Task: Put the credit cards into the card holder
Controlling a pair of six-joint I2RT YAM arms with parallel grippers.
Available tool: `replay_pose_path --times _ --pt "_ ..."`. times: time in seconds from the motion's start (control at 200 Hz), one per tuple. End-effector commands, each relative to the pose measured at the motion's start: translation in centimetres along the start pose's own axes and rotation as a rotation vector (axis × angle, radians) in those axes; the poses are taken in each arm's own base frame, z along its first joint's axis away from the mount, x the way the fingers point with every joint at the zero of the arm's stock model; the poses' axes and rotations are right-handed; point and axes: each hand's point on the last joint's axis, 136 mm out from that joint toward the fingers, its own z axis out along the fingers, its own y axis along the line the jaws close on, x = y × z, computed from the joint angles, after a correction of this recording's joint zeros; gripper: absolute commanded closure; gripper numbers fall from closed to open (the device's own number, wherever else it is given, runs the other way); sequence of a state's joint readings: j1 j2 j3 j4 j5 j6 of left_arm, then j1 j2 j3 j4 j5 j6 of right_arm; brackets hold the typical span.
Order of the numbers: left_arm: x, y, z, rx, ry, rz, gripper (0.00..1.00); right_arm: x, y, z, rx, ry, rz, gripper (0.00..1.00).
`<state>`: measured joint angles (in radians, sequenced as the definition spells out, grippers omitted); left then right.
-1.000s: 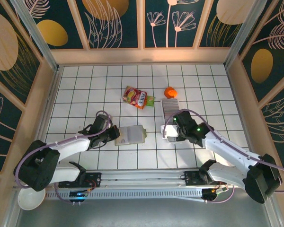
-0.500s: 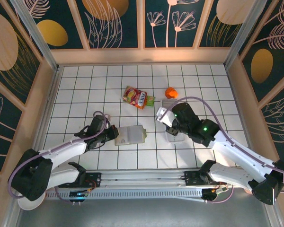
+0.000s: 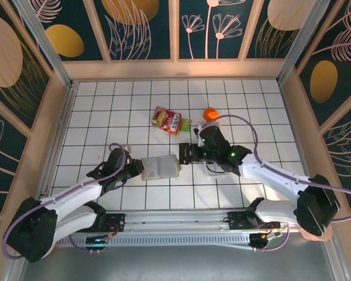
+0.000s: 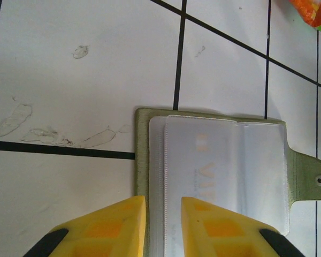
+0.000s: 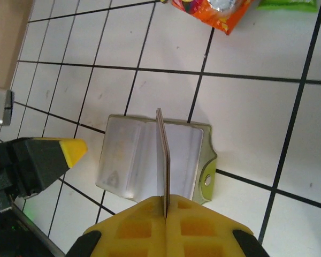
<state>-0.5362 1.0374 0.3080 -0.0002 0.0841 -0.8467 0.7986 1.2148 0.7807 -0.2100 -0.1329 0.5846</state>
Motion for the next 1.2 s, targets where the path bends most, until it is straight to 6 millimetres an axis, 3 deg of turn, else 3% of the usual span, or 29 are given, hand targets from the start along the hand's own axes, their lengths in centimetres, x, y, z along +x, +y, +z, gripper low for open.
replay_pose_path --times 0.0,0.12,0.24,0.3,0.375,0.455,0.505,0.601,0.756,0.931,1.196 --pt "-0.3 0.1 0.0 -0.006 -0.022 -0.011 0.77 -2.9 0.4 -0.9 0.086 -0.078 -0.005 1.00" --pt "-0.3 -0.1 0.1 -0.004 -0.014 -0.001 0.78 -5.0 -2.0 -3.5 0.318 -0.091 -0.309 1.00" --pt "-0.4 -0.5 0.1 0.007 -0.010 0.017 0.80 -4.2 -4.4 -5.3 0.469 0.063 -0.637 1.00" --pt "-0.6 -0.7 0.0 0.013 -0.018 0.020 0.81 -4.1 -6.9 -6.5 0.570 0.128 -0.657 1.00" --pt "-0.8 -0.9 -0.1 0.020 -0.026 0.022 0.82 -3.9 -9.4 -7.4 0.628 0.206 -0.545 1.00" --pt "-0.8 -0.9 -0.1 0.025 -0.031 0.025 0.82 -2.5 -8.7 -7.1 0.546 0.300 -0.592 1.00" --pt "-0.8 -1.0 -0.1 0.030 -0.033 0.027 0.83 -2.9 -8.4 -7.2 0.554 0.305 -0.678 1.00" --pt "-0.8 -1.3 0.0 0.044 -0.024 0.037 0.84 -4.6 -7.2 -7.4 0.526 0.270 -0.932 1.00" --pt "-1.1 -2.1 0.0 0.065 -0.024 0.060 0.86 -3.3 -7.3 -7.2 0.378 0.303 -1.295 1.00" --pt "-1.4 -2.8 -0.1 0.093 -0.028 0.067 0.86 2.3 -8.4 -6.5 0.159 0.556 -1.401 1.00" --pt "-1.4 -3.0 -0.2 0.106 -0.034 0.078 0.87 4.1 -11.3 -4.8 0.179 0.661 -1.429 1.00"
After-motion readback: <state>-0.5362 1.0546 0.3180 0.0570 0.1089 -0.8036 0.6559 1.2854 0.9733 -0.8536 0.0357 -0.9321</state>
